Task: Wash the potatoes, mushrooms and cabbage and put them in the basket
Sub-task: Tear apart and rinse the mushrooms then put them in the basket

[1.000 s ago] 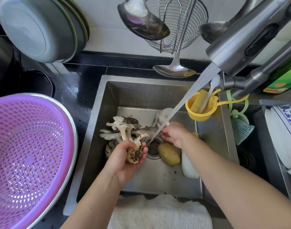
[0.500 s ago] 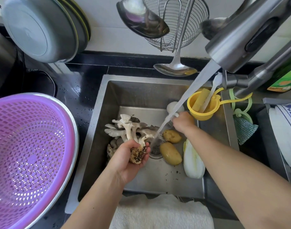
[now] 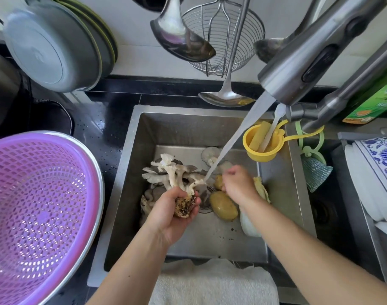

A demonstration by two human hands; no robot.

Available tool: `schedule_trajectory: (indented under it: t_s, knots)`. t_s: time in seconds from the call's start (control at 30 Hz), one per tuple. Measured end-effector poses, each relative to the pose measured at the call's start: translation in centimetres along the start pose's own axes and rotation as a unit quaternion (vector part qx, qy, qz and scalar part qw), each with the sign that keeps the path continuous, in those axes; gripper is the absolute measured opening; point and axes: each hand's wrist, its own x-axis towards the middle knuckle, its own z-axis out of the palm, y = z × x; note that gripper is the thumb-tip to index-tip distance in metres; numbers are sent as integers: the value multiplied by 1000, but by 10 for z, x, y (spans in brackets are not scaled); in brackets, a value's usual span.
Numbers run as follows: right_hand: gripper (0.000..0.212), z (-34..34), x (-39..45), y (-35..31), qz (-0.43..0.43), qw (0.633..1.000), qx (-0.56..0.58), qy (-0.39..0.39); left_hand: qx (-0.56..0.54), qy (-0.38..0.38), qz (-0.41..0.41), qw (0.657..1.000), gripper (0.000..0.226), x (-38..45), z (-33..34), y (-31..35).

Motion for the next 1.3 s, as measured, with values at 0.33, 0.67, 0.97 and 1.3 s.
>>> schedule_trajectory:
  t_s: [0.33, 0.67, 0.97, 1.3]
  knots:
    - [25, 56, -67, -2, 60, 963, 246, -93, 54, -13, 42, 998, 28, -9, -3, -18]
    - [14, 47, -67, -1, 100, 898, 406, -136, 10, -56, 41, 998, 43, 3, -21, -13]
    - [27, 42, -68, -1, 85, 894, 408, -166, 28, -59, 56, 996, 40, 9, -31, -10]
    - [16, 45, -59, 1, 67, 920, 372, -102, 23, -75, 38, 996, 32, 8, -19, -5]
